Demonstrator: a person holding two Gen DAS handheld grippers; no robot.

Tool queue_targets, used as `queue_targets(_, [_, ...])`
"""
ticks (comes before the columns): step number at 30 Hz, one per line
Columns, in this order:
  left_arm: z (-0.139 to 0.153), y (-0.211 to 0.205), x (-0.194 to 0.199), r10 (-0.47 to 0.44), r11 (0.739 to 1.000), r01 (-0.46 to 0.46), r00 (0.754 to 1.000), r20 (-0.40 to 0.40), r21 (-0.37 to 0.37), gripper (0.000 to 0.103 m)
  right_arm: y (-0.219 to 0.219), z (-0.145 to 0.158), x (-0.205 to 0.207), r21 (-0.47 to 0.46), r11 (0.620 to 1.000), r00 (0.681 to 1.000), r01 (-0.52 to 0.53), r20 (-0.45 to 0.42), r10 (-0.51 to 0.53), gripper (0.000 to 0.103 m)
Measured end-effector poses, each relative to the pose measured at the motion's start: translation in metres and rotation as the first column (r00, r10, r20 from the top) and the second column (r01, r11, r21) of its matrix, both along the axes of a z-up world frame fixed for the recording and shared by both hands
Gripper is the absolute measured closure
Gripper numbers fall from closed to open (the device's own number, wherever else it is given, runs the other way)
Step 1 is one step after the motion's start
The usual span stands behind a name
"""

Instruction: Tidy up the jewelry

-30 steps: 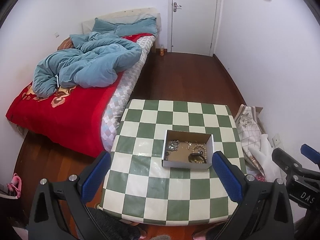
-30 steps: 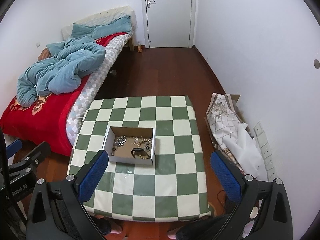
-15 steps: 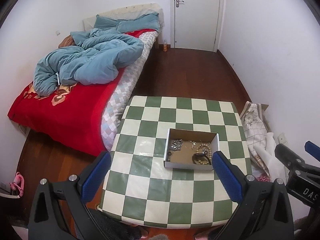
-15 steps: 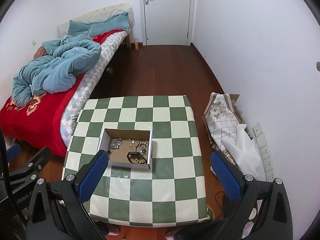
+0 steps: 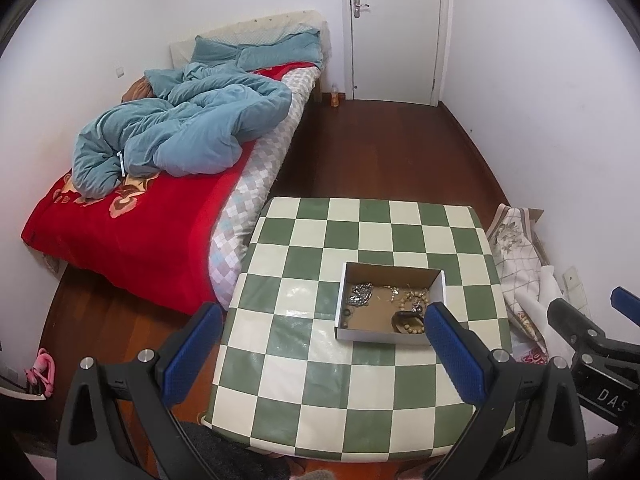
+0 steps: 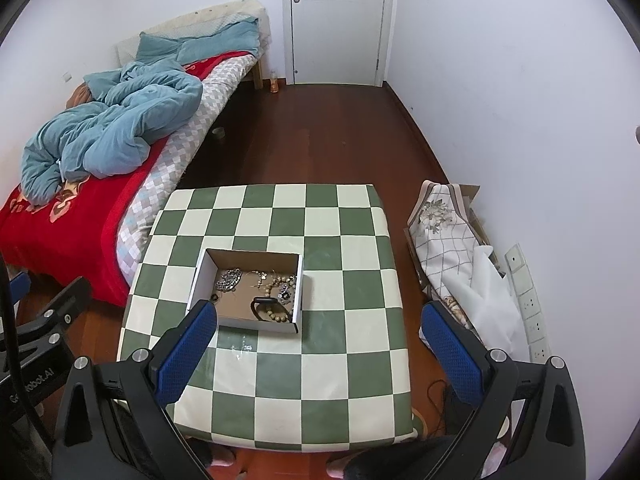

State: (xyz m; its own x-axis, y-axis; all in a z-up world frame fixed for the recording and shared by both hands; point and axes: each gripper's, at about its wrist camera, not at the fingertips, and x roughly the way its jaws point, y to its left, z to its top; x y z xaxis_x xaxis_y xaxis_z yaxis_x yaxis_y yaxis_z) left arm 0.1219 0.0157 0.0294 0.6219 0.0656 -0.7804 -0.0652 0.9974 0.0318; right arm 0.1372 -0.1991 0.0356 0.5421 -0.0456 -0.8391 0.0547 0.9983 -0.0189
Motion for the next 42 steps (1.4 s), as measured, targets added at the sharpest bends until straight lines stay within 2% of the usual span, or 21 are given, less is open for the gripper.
queue_targets(42, [0.0076, 0.0046, -0.0063, 0.018, 0.999, -0.019, 0.999, 0.034, 0.038, 0.000, 0.0085, 0.0031, -0.0049, 0.002, 1.000, 1.000, -0.001, 0.006, 0.001, 0.000])
